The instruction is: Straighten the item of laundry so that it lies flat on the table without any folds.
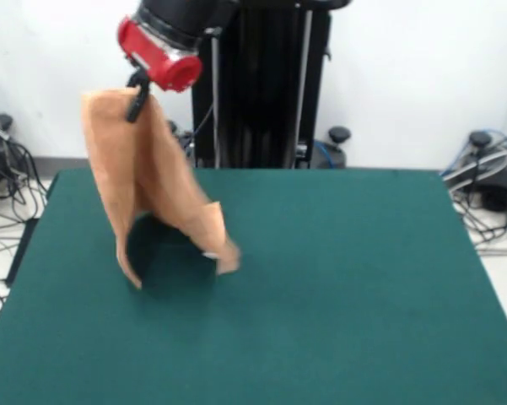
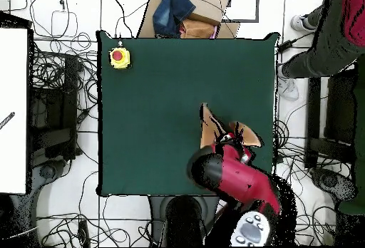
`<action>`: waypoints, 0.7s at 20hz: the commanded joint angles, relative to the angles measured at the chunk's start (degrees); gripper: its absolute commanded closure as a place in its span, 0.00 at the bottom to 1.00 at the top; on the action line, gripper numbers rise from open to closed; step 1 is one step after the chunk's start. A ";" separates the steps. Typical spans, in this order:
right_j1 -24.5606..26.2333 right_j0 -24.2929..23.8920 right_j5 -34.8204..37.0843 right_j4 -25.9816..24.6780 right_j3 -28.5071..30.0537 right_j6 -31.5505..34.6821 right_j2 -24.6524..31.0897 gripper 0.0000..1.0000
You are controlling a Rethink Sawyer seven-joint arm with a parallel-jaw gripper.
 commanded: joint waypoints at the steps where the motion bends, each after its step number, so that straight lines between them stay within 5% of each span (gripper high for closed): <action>1: 0.43 4.74 1.26 9.56 6.53 20.46 1.59 1.00; 8: 0.81 8.01 -1.44 16.88 9.16 21.08 4.82 1.00; 14: 0.02 4.13 -4.21 14.59 9.66 17.06 10.54 1.00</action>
